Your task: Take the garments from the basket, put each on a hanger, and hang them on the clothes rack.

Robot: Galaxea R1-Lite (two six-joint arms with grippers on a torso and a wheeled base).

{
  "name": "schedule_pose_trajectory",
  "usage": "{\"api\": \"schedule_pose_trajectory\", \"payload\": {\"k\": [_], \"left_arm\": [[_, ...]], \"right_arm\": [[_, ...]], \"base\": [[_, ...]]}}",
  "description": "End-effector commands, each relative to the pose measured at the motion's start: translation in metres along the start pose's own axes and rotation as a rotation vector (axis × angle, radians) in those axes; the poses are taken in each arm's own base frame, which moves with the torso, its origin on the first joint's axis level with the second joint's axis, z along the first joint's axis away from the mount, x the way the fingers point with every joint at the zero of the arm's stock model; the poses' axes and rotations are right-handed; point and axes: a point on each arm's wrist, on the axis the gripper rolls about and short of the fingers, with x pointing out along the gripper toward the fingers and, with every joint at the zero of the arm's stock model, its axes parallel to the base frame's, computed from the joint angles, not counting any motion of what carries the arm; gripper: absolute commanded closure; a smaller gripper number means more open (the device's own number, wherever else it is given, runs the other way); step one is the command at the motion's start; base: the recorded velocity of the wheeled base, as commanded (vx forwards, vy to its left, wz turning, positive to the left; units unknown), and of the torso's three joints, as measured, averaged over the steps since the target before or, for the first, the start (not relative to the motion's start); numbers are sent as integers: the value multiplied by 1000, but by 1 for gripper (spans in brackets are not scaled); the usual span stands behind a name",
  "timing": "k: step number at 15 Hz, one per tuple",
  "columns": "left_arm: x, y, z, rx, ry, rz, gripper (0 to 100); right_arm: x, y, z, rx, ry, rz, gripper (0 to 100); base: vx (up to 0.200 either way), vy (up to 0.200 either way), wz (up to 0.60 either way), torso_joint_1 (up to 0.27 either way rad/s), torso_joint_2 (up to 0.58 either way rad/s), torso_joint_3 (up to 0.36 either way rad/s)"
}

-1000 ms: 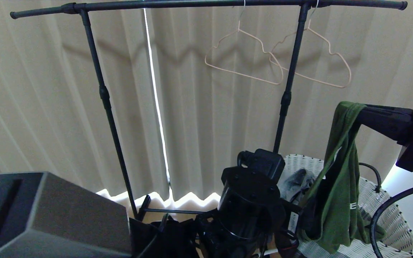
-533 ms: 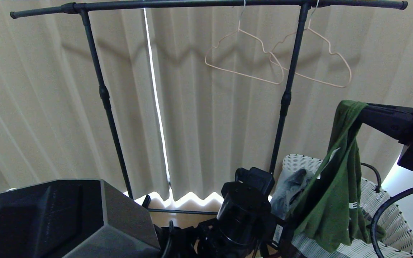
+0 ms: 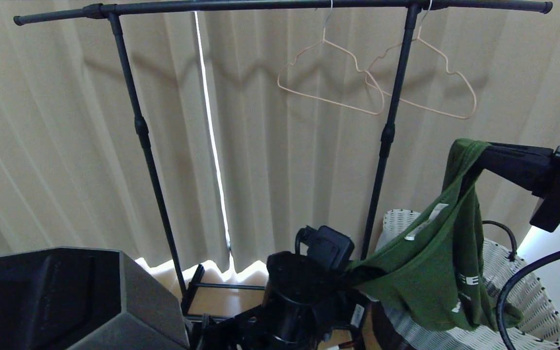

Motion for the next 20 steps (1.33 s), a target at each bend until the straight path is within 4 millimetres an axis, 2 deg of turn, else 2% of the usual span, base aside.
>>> {"api": "schedule_pose_trajectory", "payload": {"k": [1,3,4,5,6,8,9,10,11,12,13,16,20], "left_arm": [[-36,26,10,74,-51,52,100],[-72,48,39,66,-81,101,100],[-99,61,66,58,-88,125,100],[-111,66,78,54,-96,128,100],[-133,72,100,52,-113,111,100],[-158,80,132,50,-124,100,100],[-171,87,156,46,-122,109,100],[-173,90,162,45,-123,118,100],[-177,99,180,39,-123,156,100],[-175,107,198,34,-131,193,100],[-167,112,204,28,-122,214,100],[-149,116,197,16,-78,227,100],[-148,116,193,4,-64,227,100]], "right_arm": [[8,-2,-5,6,26,2,100],[15,-4,-8,12,43,3,100],[18,-4,-9,15,46,20,100],[18,-4,-7,12,31,32,100],[18,-4,-2,7,-18,49,100],[21,-4,5,37,-71,52,100],[22,-6,11,40,-90,47,100],[22,-6,12,39,-93,46,100],[26,-8,13,39,-95,41,100],[26,-11,16,34,-108,27,100],[27,-14,17,30,-113,17,100],[30,-15,13,35,-99,13,100],[35,-22,10,39,-84,-9,100]], "base": [[0,0,0,0,0,0],[0,0,0,0,0,0],[0,0,0,0,0,0],[0,0,0,0,0,0],[0,0,0,0,0,0],[0,0,0,0,0,0],[0,0,0,0,0,0],[0,0,0,0,0,0],[0,0,0,0,0,0],[0,0,0,0,0,0],[0,0,0,0,0,0],[0,0,0,0,0,0],[0,0,0,0,0,0]]}}
